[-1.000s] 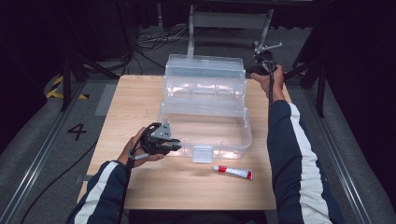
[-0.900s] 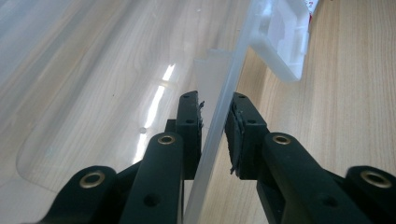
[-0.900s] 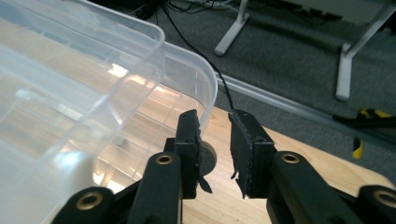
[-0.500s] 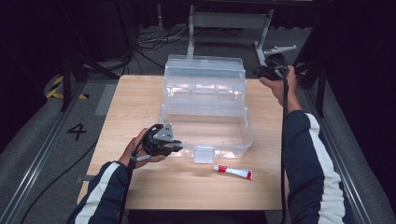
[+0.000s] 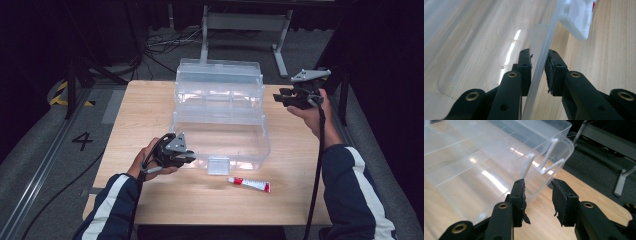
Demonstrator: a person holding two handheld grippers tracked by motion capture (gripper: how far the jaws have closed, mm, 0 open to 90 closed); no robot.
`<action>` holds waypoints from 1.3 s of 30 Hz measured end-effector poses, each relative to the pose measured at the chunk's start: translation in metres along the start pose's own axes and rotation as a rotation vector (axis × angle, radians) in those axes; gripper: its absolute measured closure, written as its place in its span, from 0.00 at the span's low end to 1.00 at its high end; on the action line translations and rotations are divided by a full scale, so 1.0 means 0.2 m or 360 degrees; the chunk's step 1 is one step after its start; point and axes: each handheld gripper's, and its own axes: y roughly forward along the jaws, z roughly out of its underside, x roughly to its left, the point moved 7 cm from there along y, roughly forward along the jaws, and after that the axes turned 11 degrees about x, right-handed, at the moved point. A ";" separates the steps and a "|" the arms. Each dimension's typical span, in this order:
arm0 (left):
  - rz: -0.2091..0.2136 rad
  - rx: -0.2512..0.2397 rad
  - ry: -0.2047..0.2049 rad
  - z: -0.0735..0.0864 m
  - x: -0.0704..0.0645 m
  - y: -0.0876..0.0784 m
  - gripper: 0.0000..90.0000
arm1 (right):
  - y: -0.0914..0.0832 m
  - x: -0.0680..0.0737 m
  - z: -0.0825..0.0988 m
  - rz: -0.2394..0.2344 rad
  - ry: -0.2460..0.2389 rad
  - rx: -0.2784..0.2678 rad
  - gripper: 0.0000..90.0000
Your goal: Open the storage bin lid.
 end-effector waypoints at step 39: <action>-0.0037 0.0024 0.0016 0.00 0.00 0.01 0.82 | 0.06 0.74 0.80 -0.0577 -0.0495 0.0525 0.56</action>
